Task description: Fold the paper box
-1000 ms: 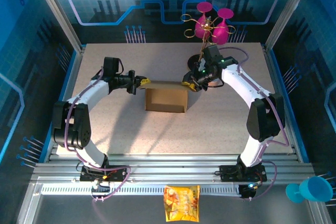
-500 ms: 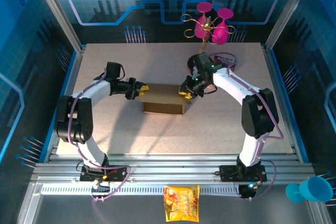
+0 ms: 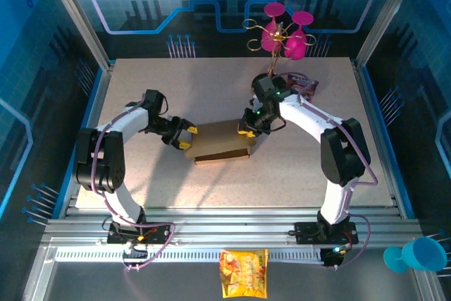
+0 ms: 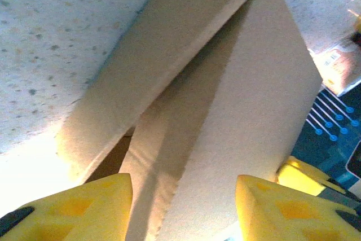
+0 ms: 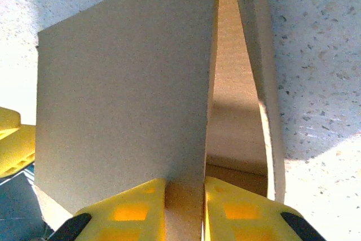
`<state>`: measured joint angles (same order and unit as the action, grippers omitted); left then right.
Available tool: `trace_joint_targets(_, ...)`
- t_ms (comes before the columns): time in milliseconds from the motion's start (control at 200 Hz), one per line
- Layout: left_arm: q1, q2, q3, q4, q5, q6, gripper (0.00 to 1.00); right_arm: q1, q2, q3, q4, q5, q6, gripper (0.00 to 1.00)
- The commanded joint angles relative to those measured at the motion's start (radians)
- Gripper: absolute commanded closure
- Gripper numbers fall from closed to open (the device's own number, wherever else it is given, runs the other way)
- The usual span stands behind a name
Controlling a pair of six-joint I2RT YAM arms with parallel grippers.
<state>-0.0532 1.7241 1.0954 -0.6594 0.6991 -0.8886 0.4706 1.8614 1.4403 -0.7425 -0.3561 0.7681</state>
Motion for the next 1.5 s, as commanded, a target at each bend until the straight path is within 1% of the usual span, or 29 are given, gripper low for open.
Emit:
trace_joint_targets(0, 0.006, -0.026, 0.016, -0.088, -0.043, 0.082, 0.48, 0.016, 0.021, -0.024, -0.022, 0.036, -0.036, 0.8)
trace_joint_targets(80, 0.006, -0.027, 0.009, -0.067, -0.047, 0.086, 0.45, 0.02, 0.026, -0.035, -0.021, 0.043, -0.042, 0.8)
trace_joint_targets(195, 0.004, -0.024, 0.015, -0.064, -0.072, 0.117, 0.39, 0.023, 0.028, -0.044, -0.028, 0.06, -0.062, 0.81)
trace_joint_targets(365, -0.007, 0.018, 0.015, -0.018, -0.08, 0.177, 0.41, 0.024, 0.037, -0.046, -0.038, 0.069, -0.09, 0.81)
trace_joint_targets(445, -0.02, 0.038, 0.01, 0.005, -0.094, 0.188, 0.46, 0.026, 0.041, -0.044, -0.044, 0.075, -0.101, 0.81)
trace_joint_targets(585, -0.037, 0.063, -0.014, 0.067, -0.102, 0.177, 0.59, 0.028, 0.05, -0.045, -0.052, 0.08, -0.12, 0.81)
trace_joint_targets(740, -0.055, 0.09, -0.018, 0.073, -0.13, 0.185, 0.75, 0.028, 0.058, -0.037, -0.07, 0.087, -0.151, 0.81)
trace_joint_targets(790, -0.057, 0.095, -0.019, 0.065, -0.145, 0.192, 0.79, 0.029, 0.058, -0.028, -0.086, 0.103, -0.166, 0.8)
trace_joint_targets(851, -0.057, 0.101, -0.021, 0.053, -0.157, 0.201, 0.8, 0.026, 0.05, -0.018, -0.103, 0.12, -0.183, 0.76)
trace_joint_targets(991, -0.057, 0.102, -0.028, 0.036, -0.171, 0.22, 0.82, 0.003, 0.0, -0.005, -0.12, 0.145, -0.221, 0.61)
trace_joint_targets(1071, -0.057, 0.104, -0.027, 0.032, -0.172, 0.226, 0.82, -0.019, -0.034, -0.013, -0.105, 0.135, -0.247, 0.54)
trace_joint_targets(1141, -0.057, 0.104, -0.024, 0.03, -0.172, 0.23, 0.82, -0.036, -0.054, -0.031, -0.076, 0.118, -0.267, 0.49)
trace_joint_targets(1226, -0.057, 0.106, -0.017, 0.026, -0.17, 0.232, 0.82, -0.06, -0.031, -0.033, -0.064, 0.07, -0.286, 0.49)
trace_joint_targets(1351, -0.058, 0.108, -0.012, 0.02, -0.173, 0.235, 0.82, -0.063, 0.039, -0.024, -0.015, -0.004, -0.312, 0.48)
trace_joint_targets(1496, -0.059, 0.114, -0.014, 0.026, -0.169, 0.234, 0.83, -0.061, 0.112, 0.003, 0.009, -0.032, -0.317, 0.49)
